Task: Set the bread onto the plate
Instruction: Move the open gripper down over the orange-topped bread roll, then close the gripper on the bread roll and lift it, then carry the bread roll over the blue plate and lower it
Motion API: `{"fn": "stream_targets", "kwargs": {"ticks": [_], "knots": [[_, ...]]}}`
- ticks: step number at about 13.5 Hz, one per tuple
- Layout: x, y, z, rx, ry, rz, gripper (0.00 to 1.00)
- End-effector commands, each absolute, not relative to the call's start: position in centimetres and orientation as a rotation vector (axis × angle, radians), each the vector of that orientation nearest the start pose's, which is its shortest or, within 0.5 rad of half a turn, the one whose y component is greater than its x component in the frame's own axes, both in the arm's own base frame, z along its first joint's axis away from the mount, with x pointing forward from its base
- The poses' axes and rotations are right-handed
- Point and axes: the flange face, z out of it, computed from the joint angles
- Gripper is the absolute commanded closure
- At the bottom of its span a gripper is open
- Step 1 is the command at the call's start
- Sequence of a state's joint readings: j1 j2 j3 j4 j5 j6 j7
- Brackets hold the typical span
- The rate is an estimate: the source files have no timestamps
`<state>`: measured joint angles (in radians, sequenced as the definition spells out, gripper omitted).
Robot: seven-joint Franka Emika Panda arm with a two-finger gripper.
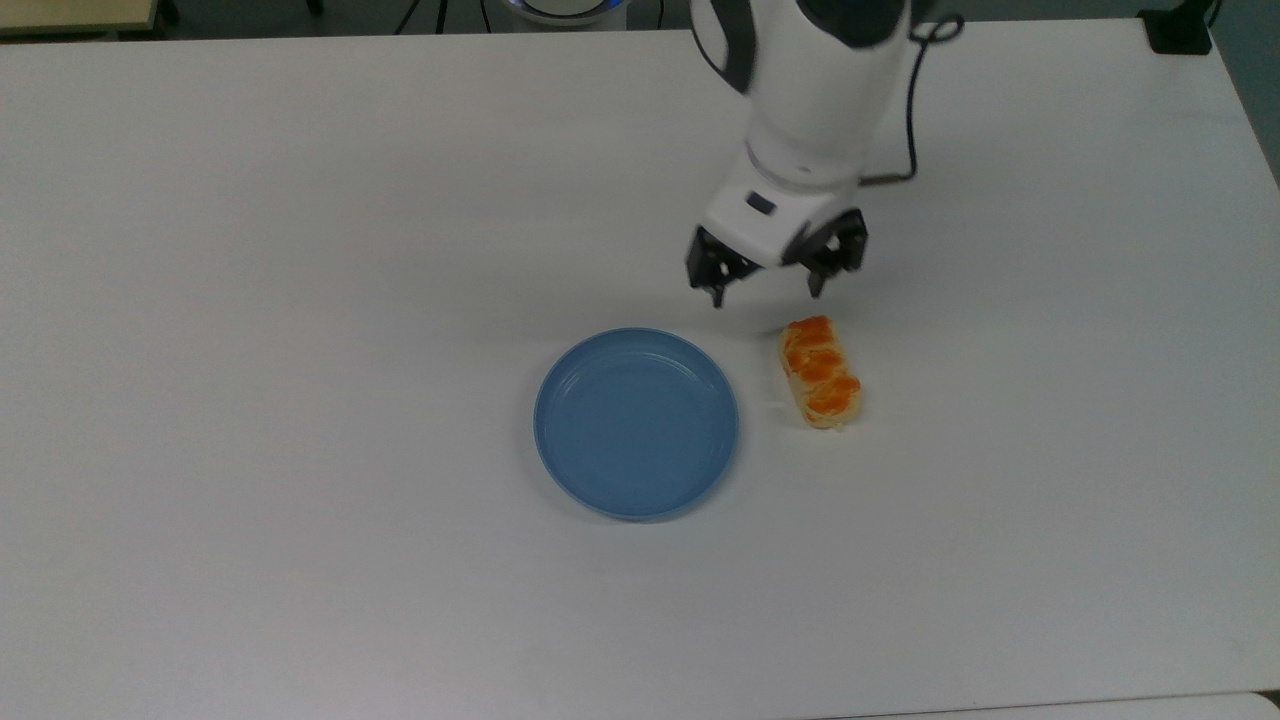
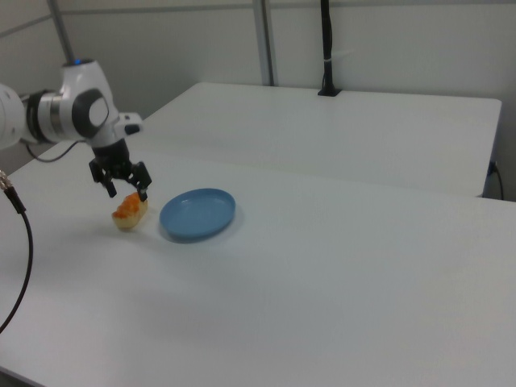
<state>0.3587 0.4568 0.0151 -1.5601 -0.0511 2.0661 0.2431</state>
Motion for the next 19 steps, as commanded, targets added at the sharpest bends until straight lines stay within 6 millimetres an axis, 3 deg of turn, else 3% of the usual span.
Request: {"fn": "stream_targets", "kwargs": {"ticks": [1,5,6,8,9,10,13,14,15,19], "knots": [[65.1,28.8,35.4,-3.142,-0.130,-0.203,0.00],[65.6,30.4,30.9,-3.157,-0.090,-0.284,0.00],[65.8,30.5,31.0,-3.159,-0.104,-0.318,0.15],[65.9,30.3,31.1,-3.181,-0.144,-0.347,0.62],[65.9,30.3,31.6,-3.179,-0.151,-0.355,0.71],[66.1,29.9,32.1,-3.178,-0.143,-0.363,0.73],[66.0,28.8,37.4,-3.159,-0.133,-0.410,0.74],[66.1,27.4,38.8,-3.179,-0.126,-0.384,0.72],[67.0,24.5,39.7,-3.189,-0.106,-0.384,0.71],[69.4,16.7,38.9,-3.225,-0.189,-0.355,0.71]]}}
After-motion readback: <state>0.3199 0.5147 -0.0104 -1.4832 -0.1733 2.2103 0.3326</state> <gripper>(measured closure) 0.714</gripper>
